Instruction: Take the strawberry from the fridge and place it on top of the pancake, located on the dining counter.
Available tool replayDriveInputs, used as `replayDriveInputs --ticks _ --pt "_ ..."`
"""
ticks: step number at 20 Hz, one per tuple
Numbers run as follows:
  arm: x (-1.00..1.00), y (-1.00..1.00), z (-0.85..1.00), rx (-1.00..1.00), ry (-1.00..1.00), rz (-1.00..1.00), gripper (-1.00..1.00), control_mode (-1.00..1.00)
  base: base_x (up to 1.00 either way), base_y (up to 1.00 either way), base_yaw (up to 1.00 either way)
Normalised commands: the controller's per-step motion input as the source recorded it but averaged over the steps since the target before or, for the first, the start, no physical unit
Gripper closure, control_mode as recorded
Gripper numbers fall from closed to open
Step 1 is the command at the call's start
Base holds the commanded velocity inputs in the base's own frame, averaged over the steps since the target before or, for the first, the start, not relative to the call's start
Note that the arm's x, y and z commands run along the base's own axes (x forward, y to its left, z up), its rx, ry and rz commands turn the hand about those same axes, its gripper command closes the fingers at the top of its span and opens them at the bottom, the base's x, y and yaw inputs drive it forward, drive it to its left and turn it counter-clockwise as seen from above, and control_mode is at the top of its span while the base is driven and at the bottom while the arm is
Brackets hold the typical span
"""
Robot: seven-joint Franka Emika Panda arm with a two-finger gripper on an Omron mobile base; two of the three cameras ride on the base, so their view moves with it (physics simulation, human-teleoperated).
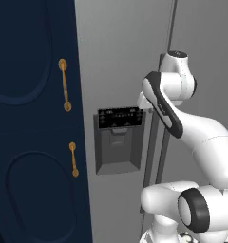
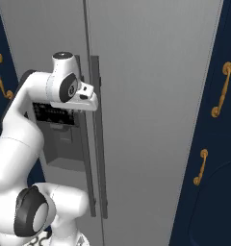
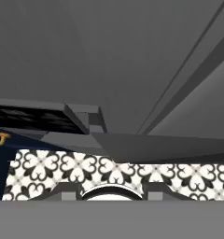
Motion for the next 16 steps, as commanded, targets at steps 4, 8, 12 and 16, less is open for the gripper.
replayDriveInputs --ticks 4,8,12,16 --pt "0.0 0.0 0.0 0.0 0.0 0.0 -1.0 1.0 0.0 0.0 0.0" --pt "0.0 0.0 0.0 0.0 0.0 0.0 -1.0 1.0 -0.11 -0.26 -0.03" --pt "0.0 0.0 0.0 0.0 0.0 0.0 -1.0 1.0 -0.24 -0.29 -0.16" --pt "0.0 0.0 0.0 0.0 0.0 0.0 -1.0 1.0 -0.06 -0.21 -0.04"
